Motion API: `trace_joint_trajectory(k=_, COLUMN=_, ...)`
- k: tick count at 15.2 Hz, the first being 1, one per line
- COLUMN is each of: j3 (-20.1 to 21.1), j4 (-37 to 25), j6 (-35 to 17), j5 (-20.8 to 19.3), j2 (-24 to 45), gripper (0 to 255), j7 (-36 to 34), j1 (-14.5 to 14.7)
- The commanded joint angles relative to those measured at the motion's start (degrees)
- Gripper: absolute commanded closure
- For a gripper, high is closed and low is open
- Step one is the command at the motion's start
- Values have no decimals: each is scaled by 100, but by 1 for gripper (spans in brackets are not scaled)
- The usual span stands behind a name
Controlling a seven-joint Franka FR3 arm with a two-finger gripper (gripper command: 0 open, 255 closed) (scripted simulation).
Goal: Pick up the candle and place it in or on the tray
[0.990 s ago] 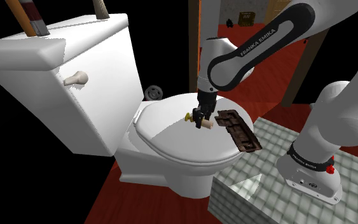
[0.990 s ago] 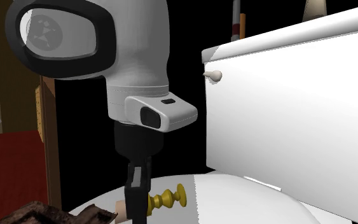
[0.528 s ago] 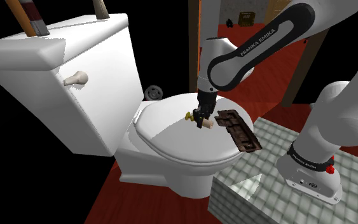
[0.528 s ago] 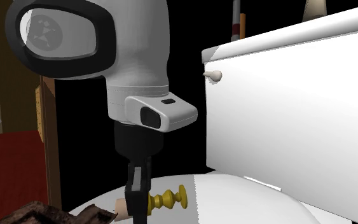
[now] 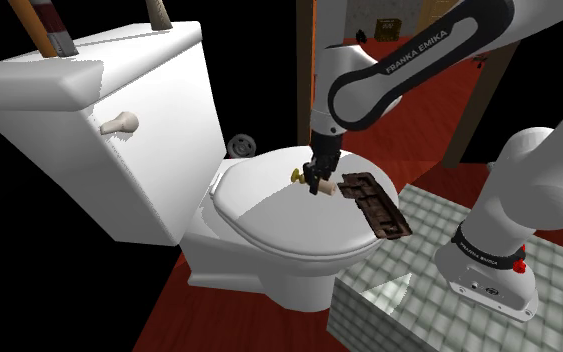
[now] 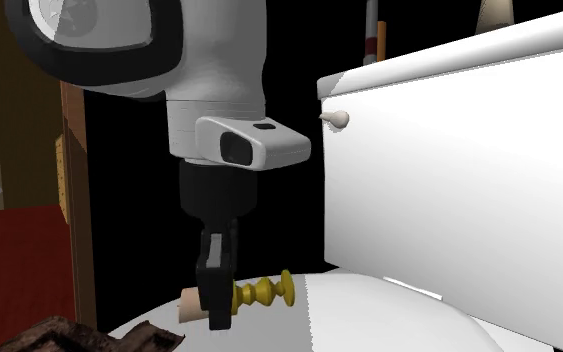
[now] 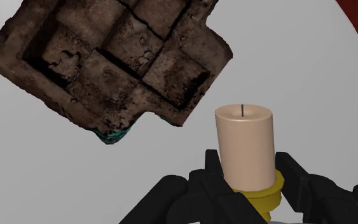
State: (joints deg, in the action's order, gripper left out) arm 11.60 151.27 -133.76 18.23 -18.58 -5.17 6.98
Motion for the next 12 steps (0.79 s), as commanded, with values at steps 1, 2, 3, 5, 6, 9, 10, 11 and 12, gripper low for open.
trace_joint_trajectory(k=1, j3=-17, j4=-66, j6=186, j5=-31, j2=-117, gripper=255, j7=-27, j1=-13)
trace_joint_trajectory(k=2, j3=-24, j4=-103, j6=278, j5=-45, j2=-172, gripper=255, j7=-44, j1=-18)
trace_joint_trajectory(k=3, j3=-30, j4=-142, j6=369, j5=-59, j2=-225, gripper=255, j7=-60, j1=-23)
trace_joint_trajectory(k=5, j3=-44, j4=-224, j6=549, j5=-87, j2=-326, gripper=255, j7=-92, j1=-32)
trace_joint_trajectory(k=6, j3=-51, j4=-266, j6=639, j5=-100, j2=-374, gripper=255, j7=-107, j1=-36)
trace_joint_trajectory(k=9, j3=-72, j4=-402, j6=904, j5=-138, j2=-506, gripper=255, j7=-153, j1=-48)
trace_joint_trajectory(k=10, j3=-79, j4=-450, j6=991, j5=-151, j2=-546, gripper=255, j7=-168, j1=-52)
trace_joint_trajectory(k=11, j3=-86, j4=-499, j6=1078, j5=-163, j2=-584, gripper=255, j7=-182, j1=-56)
trace_joint_trajectory(k=12, j3=-94, j4=-549, j6=1164, j5=-175, j2=-621, gripper=255, j7=-196, j1=-60)
